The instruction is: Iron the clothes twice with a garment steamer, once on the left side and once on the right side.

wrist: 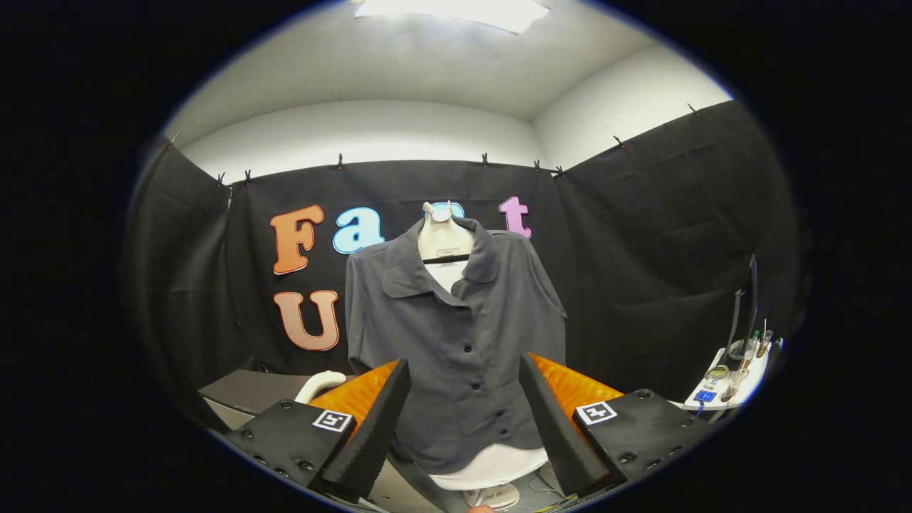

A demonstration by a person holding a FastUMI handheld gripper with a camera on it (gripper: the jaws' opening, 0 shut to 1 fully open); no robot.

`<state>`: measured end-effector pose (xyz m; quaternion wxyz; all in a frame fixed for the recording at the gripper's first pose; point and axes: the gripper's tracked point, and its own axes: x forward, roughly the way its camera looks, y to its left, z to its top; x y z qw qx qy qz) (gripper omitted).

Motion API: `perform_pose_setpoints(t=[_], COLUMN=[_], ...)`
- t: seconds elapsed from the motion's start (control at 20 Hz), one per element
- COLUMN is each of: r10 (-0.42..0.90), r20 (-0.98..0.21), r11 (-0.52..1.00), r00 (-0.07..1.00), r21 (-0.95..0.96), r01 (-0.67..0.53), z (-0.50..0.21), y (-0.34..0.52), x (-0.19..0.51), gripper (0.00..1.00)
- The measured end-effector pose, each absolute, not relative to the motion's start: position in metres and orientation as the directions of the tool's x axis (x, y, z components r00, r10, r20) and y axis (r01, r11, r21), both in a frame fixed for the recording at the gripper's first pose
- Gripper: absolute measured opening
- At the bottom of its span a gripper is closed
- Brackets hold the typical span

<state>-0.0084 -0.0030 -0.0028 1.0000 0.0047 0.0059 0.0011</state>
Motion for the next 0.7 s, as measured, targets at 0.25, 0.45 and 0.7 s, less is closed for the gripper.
perform_pose_setpoints(t=[0.25,0.45,0.7], r10=[0.027,0.074,0.192], r20=[-0.029,-0.048,-0.087], r11=[1.000,0.997,0.981], r00=[0.999,0.996,0.977], r21=[0.007,-0.010,0.005], r01=[-0.027,-0.074,-0.193], z=[-0.007,-0.013,-0.018], y=[0.010,0.037,0.090], x=[-0.007,0.000,0.014], gripper=[0.98,0.98,0.98])
